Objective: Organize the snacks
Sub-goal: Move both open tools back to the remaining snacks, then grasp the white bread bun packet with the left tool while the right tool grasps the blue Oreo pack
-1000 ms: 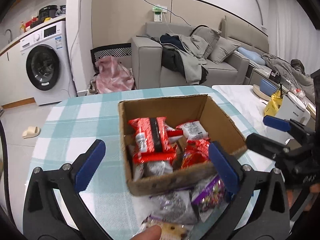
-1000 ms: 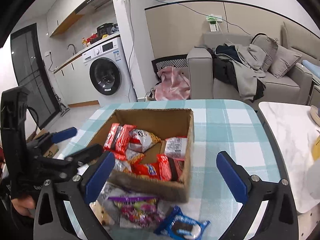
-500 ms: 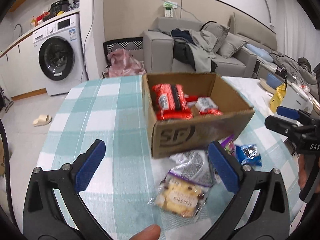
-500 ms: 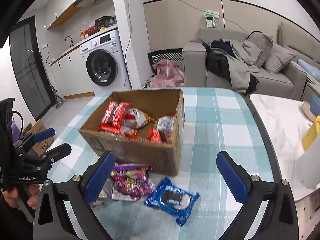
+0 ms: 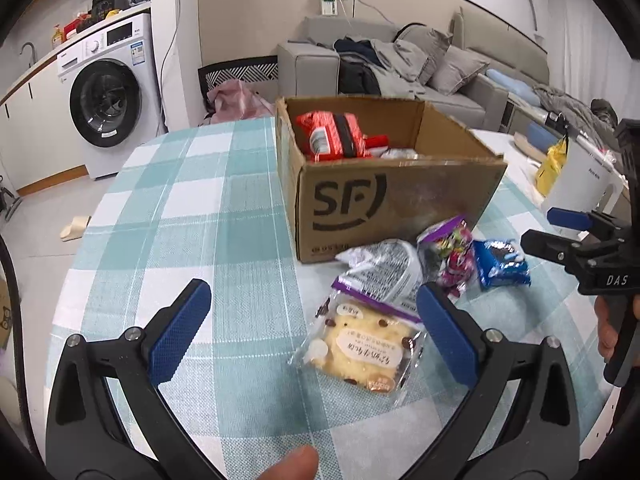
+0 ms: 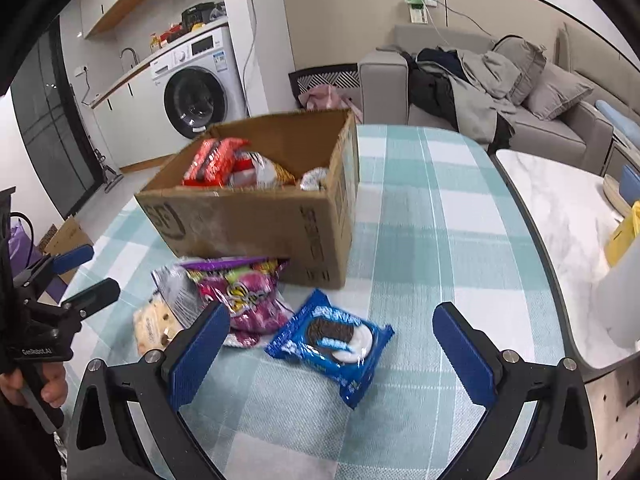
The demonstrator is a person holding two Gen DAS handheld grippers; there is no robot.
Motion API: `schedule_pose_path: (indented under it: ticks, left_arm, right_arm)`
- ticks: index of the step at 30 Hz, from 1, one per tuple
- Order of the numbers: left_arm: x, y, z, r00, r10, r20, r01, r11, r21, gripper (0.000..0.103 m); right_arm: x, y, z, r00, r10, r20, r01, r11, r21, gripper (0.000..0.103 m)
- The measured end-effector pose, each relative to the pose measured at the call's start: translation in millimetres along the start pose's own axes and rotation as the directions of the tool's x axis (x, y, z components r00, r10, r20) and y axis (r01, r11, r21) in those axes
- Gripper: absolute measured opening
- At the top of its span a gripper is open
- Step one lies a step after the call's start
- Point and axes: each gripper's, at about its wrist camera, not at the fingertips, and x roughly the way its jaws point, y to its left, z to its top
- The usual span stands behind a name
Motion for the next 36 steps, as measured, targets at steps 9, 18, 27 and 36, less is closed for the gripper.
schedule_pose_path:
  ticks: [9, 18, 27, 36]
  left_arm:
    - [19.9, 3.9, -15.0, 0.998, -0.004, -0.058, 0.003, 1.000, -0.024, 0.102]
    - [39.4, -3.6, -31.5, 0.992, -0.026, -0.120, 0.027, 1.000, 0.007, 0.102]
    - [52.1, -11.1, -34.0, 0.986, -0.053, -0.158, 0.059, 0.998, 0.038, 0.102]
    - [66.5, -21.8, -36.6, 0.978, -0.058, -0.203, 0.073, 0.995, 0.072, 0.102]
  right_arm:
    - [15.5, -3.7, -10.4, 0.999, 0.001, -0.044, -0.001, 1.000, -0.002, 0.103]
    - [34.4, -8.4, -23.5, 0.995, 0.007, -0.102, -0.006, 1.000, 0.008, 0.103]
    - [60.7, 0.3, -23.1, 0.987, 0.028, -0.156, -0.032, 0.999, -0.021, 0.103]
    - [69.7, -5.3, -22.0, 0.985, -0.021, -0.170, 0.018, 1.000, -0.019, 0.103]
